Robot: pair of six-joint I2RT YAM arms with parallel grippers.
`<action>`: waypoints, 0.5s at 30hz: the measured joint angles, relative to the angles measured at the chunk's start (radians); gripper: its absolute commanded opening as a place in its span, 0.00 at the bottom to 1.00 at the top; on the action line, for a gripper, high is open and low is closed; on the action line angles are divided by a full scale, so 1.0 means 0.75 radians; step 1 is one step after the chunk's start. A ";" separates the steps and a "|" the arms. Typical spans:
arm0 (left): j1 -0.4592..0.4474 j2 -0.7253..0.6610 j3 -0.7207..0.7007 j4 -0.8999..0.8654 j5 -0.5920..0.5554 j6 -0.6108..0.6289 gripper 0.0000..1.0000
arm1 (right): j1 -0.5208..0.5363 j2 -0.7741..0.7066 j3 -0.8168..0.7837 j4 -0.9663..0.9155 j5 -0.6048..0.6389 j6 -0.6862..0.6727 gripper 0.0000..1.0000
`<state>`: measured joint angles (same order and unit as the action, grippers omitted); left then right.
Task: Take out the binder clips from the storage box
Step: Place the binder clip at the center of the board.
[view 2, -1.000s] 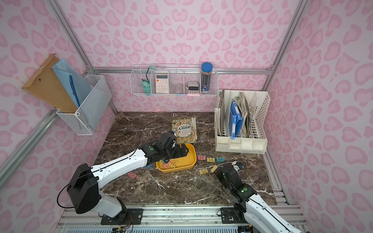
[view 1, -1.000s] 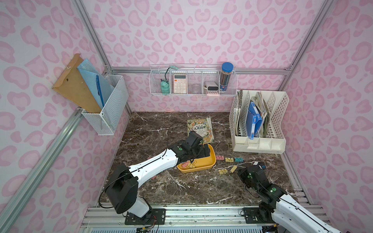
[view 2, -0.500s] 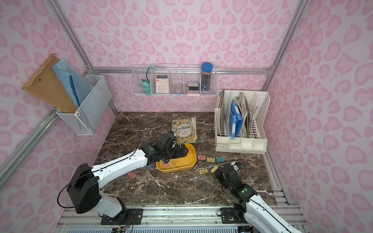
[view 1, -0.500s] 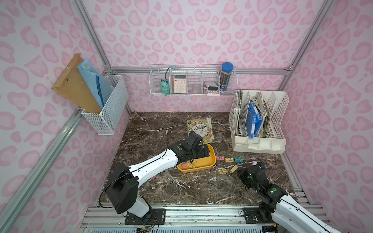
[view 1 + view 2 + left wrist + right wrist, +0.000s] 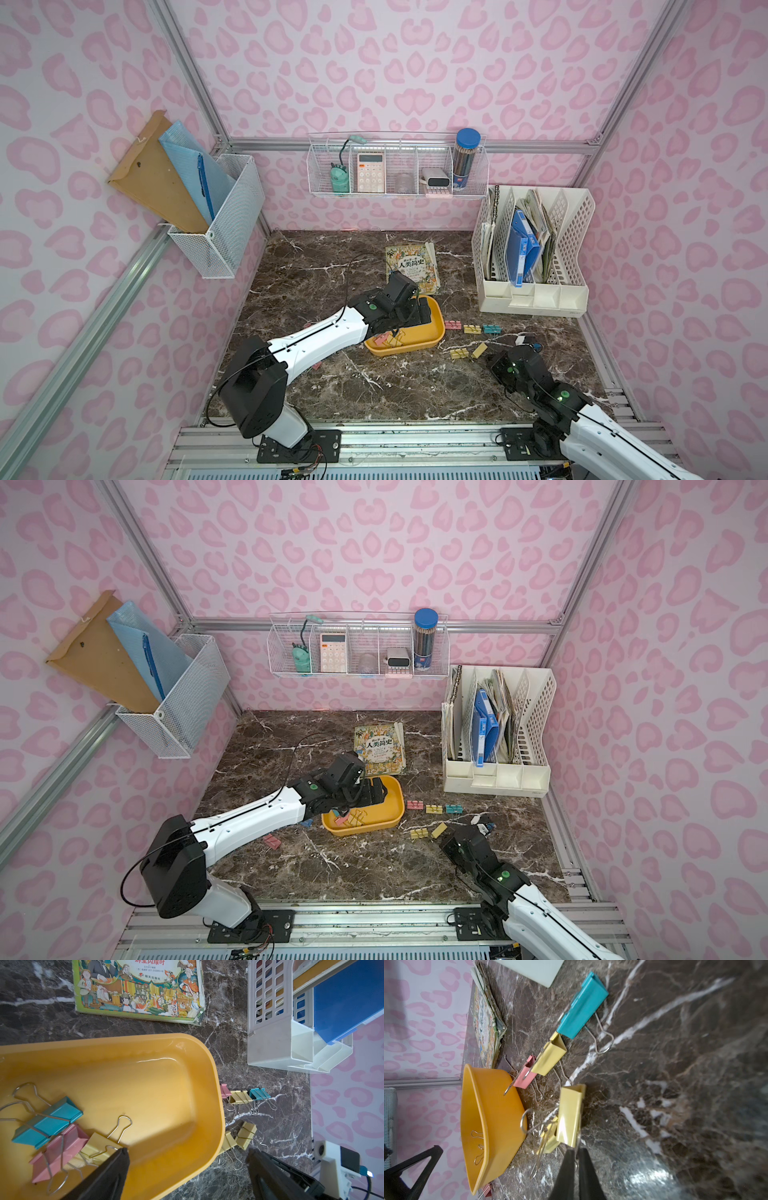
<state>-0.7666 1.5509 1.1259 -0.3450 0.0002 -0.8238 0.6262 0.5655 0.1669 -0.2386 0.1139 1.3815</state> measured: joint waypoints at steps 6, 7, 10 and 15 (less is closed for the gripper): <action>0.001 0.010 0.000 0.000 -0.001 0.000 0.94 | -0.006 -0.013 0.019 -0.044 0.002 -0.014 0.21; 0.001 0.011 0.000 -0.001 -0.001 0.000 0.94 | -0.006 -0.026 0.019 -0.058 0.003 -0.014 0.21; 0.001 0.011 0.000 0.002 -0.001 -0.001 0.93 | -0.006 -0.083 0.022 -0.119 0.009 -0.013 0.23; 0.001 0.011 -0.003 0.001 -0.001 -0.001 0.93 | -0.010 -0.187 0.060 -0.213 0.048 -0.007 0.26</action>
<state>-0.7658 1.5589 1.1236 -0.3443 -0.0002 -0.8246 0.6189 0.4252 0.2115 -0.3985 0.1501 1.3762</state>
